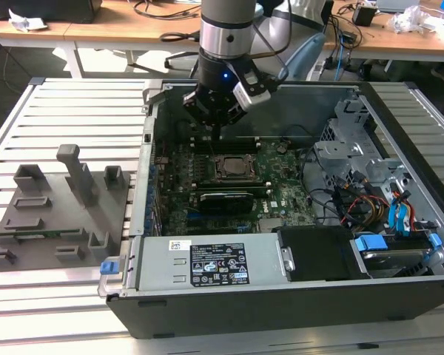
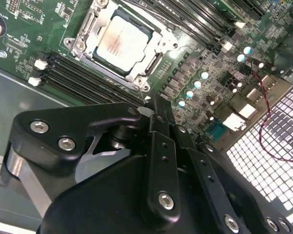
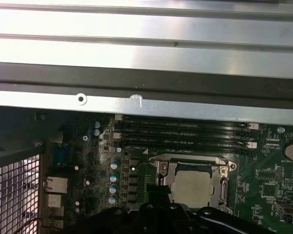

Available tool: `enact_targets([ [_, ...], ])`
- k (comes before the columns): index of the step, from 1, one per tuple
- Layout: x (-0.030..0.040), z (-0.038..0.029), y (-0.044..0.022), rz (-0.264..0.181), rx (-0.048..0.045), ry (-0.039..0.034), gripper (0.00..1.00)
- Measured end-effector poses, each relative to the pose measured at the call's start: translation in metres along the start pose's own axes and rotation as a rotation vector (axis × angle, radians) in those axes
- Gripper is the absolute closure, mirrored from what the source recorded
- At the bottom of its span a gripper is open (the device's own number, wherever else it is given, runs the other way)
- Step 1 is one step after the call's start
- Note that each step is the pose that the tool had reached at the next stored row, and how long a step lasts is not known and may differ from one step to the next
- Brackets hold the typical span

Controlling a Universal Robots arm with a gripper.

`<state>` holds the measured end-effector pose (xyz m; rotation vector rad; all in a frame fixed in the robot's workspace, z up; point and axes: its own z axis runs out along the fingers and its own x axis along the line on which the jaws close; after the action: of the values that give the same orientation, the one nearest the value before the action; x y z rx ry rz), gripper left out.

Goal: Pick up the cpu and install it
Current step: 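Install the first cpu locking lever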

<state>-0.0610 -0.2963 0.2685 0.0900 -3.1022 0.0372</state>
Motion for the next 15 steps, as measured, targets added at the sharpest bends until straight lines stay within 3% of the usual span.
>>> enact_targets([
  [15,0.0169,0.0006,0.001,0.0,0.0,-0.0002,0.89],
])
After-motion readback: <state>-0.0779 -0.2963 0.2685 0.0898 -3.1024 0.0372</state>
